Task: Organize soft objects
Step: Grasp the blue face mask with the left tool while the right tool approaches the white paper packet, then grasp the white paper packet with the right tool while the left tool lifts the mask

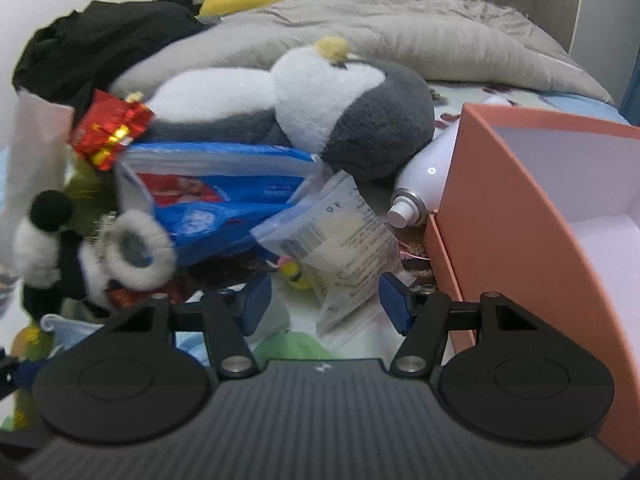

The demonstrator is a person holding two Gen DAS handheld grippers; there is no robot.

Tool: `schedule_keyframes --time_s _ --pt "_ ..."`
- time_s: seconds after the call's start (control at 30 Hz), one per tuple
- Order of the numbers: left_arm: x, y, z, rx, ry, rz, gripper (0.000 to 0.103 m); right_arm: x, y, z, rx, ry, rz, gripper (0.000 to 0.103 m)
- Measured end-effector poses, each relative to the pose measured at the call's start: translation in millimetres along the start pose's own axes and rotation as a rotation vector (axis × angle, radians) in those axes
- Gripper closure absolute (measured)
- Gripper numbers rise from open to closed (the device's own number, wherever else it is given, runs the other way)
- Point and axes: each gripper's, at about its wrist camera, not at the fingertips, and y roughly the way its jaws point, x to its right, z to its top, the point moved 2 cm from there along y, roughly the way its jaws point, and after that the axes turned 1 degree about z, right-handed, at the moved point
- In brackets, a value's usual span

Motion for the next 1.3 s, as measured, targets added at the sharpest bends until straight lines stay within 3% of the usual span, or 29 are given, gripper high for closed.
schedule_keyframes --time_s 0.17,0.3,0.37,0.6,1.0,1.2,1.23,1.27,1.3 --pt "-0.8 8.8 -0.9 -0.021 -0.04 -0.022 0.057 1.4 11.4 0.3 0.004 0.008 0.003 0.045" --pt "-0.5 7.1 -0.9 -0.012 -0.059 -0.03 0.076 0.0 10.3 0.9 0.016 0.003 0.013 0.055" --pt "0.0 4.1 -0.5 -0.005 -0.068 -0.032 0.082 -0.5 6.5 0.7 0.021 -0.003 0.012 0.076" --pt "3.7 -16.8 -5.3 0.029 -0.096 -0.039 0.093 -1.2 -15.4 -5.8 0.017 -0.017 0.034 0.085" --pt "2.9 -65.5 -32.3 0.012 -0.164 -0.013 0.093 -5.8 -78.9 -43.9 -0.025 -0.08 0.069 0.094" --pt "8.4 -72.3 -45.4 -0.033 -0.099 -0.037 0.091 -6.6 -105.7 -71.2 -0.091 -0.111 0.125 0.093" --pt "9.7 -73.4 -45.9 -0.034 -0.078 -0.039 0.088 -7.0 -108.3 -73.2 -0.094 -0.121 0.129 0.092" --pt "10.5 -74.4 -45.8 -0.034 -0.06 -0.045 0.074 -7.2 -110.7 -74.8 -0.098 -0.134 0.137 0.091" --pt "11.5 -75.6 -45.4 -0.037 -0.038 -0.052 0.052 -6.9 -112.9 -75.1 -0.101 -0.142 0.152 0.091"
